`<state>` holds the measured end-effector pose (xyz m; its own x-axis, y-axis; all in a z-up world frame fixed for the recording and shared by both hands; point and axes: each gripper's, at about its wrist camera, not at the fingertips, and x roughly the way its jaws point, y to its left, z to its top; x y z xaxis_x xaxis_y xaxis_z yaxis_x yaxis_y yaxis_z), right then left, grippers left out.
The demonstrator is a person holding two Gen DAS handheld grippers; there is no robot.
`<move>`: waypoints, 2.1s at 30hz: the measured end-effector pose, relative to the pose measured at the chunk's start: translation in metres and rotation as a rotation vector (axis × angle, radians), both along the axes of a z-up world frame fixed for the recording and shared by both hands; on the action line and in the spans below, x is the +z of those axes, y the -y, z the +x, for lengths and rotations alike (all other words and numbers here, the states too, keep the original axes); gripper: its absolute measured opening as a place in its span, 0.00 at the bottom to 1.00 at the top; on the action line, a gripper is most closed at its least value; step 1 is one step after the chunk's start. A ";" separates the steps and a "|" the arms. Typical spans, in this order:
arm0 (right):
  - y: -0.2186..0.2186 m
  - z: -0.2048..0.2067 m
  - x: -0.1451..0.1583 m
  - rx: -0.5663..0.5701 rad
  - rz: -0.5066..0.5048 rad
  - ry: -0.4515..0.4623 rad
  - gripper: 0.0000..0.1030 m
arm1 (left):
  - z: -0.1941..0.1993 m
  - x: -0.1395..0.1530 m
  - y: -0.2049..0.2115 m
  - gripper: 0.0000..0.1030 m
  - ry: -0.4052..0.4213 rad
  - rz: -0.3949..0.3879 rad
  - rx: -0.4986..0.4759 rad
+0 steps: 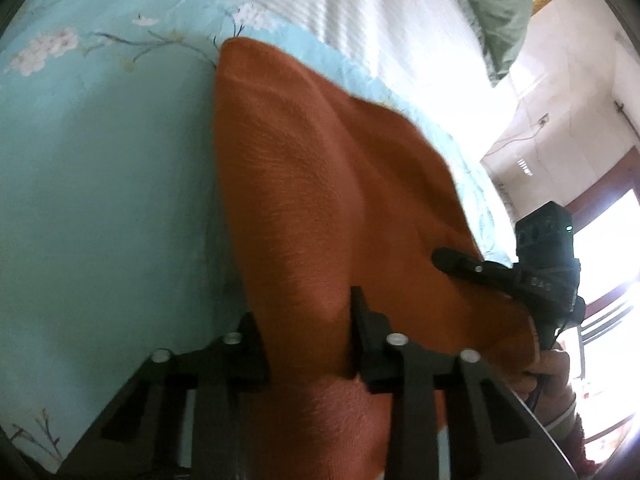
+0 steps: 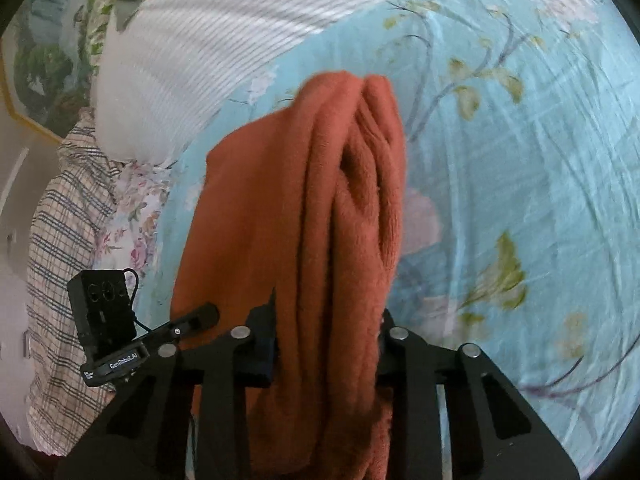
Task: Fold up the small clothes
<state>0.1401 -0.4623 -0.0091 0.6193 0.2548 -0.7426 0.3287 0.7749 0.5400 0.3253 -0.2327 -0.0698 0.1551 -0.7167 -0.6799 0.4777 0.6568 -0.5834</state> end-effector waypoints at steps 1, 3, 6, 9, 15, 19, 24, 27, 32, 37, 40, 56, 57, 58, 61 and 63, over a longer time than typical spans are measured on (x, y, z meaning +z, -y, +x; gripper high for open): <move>-0.006 0.000 0.002 0.005 0.005 0.006 0.28 | -0.003 0.004 -0.004 0.27 0.006 -0.009 0.003; -0.021 0.001 0.005 0.032 0.010 0.024 0.27 | -0.012 0.013 -0.016 0.26 0.024 -0.014 0.015; -0.050 0.004 0.008 0.086 0.038 0.059 0.26 | -0.027 0.026 -0.044 0.25 0.036 -0.024 0.041; -0.081 0.009 0.006 0.141 0.071 0.085 0.26 | -0.042 0.040 -0.079 0.25 0.052 -0.025 0.072; -0.139 0.022 -0.009 0.249 0.136 0.105 0.26 | -0.074 0.063 -0.162 0.25 0.077 -0.016 0.150; -0.161 0.028 -0.030 0.284 0.147 0.062 0.26 | -0.091 0.063 -0.199 0.25 0.075 0.009 0.192; -0.165 0.028 -0.043 0.275 0.115 0.020 0.27 | -0.093 0.031 -0.213 0.26 0.007 0.036 0.238; -0.167 0.029 -0.045 0.277 0.073 0.009 0.30 | -0.094 0.019 -0.215 0.30 0.002 0.052 0.251; -0.169 0.032 -0.047 0.267 0.049 -0.001 0.37 | -0.097 0.015 -0.208 0.43 0.037 0.118 0.270; -0.164 0.028 -0.036 0.235 0.020 0.002 0.49 | -0.101 0.013 -0.211 0.58 0.042 0.158 0.311; -0.155 0.019 -0.020 0.193 -0.003 0.037 0.58 | -0.104 0.018 -0.220 0.58 0.048 0.165 0.331; -0.168 0.079 -0.016 0.239 -0.136 0.006 0.19 | -0.139 0.066 -0.220 0.51 0.234 0.121 0.234; -0.166 0.080 -0.015 0.241 -0.142 0.005 0.14 | -0.137 0.064 -0.216 0.51 0.234 0.120 0.221; -0.164 0.080 -0.010 0.240 -0.134 0.025 0.11 | -0.135 0.062 -0.215 0.50 0.234 0.121 0.215; -0.161 0.063 0.019 0.229 -0.106 0.164 0.11 | -0.123 0.058 -0.208 0.43 0.223 0.137 0.196; -0.158 0.052 0.025 0.204 -0.129 0.188 0.11 | -0.117 0.062 -0.206 0.43 0.233 0.128 0.192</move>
